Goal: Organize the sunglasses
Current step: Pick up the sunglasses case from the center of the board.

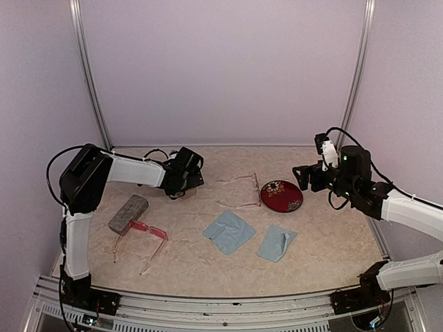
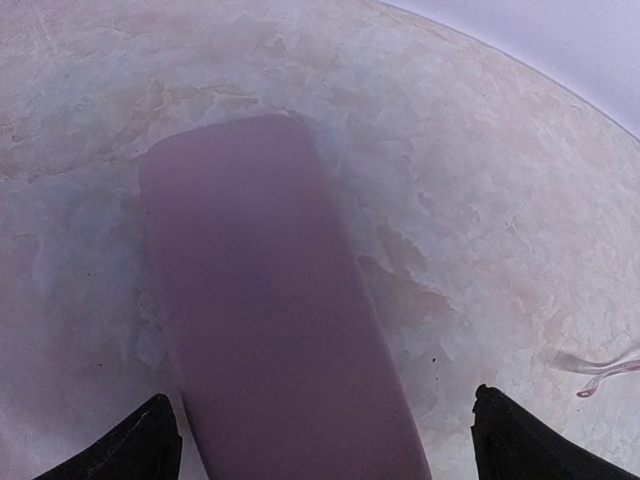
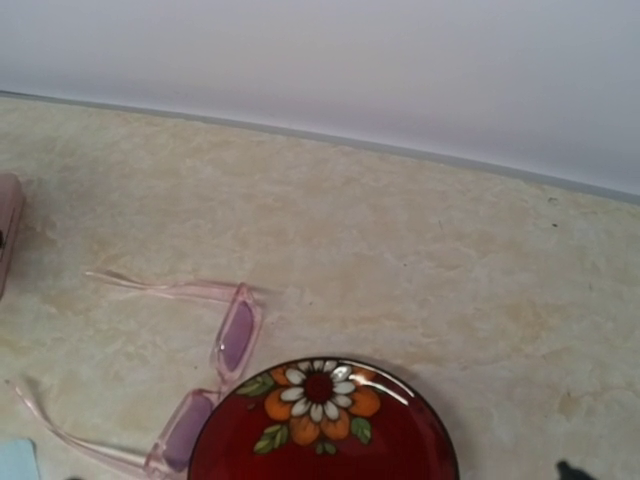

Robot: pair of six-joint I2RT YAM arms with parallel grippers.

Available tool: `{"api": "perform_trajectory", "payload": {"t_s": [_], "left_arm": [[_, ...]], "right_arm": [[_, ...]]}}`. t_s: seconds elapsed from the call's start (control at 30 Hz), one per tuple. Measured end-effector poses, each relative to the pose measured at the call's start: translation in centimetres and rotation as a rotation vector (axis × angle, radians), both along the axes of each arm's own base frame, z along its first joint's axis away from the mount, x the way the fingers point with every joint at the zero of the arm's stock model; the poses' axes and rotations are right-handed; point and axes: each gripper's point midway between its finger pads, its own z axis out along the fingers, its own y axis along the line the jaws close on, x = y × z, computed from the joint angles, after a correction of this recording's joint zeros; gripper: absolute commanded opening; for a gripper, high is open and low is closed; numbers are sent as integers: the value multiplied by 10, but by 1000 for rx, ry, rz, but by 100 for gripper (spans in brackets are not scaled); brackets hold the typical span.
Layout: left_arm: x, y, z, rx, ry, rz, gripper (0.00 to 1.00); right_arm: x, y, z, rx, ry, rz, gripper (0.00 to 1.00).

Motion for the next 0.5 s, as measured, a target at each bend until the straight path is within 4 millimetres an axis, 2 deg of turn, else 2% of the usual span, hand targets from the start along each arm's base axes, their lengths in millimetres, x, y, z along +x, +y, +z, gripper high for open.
{"api": "perform_trajectory", "payload": {"t_s": [0.33,0.5], "left_arm": [[7,-5,-25,39,53,3,97],[8,-4,-28,52,61,4,86]], "right_arm": [[-4,-2,-2,4,-2,0,100],[-6,-3,-2,6,-6,-1,100]]}}
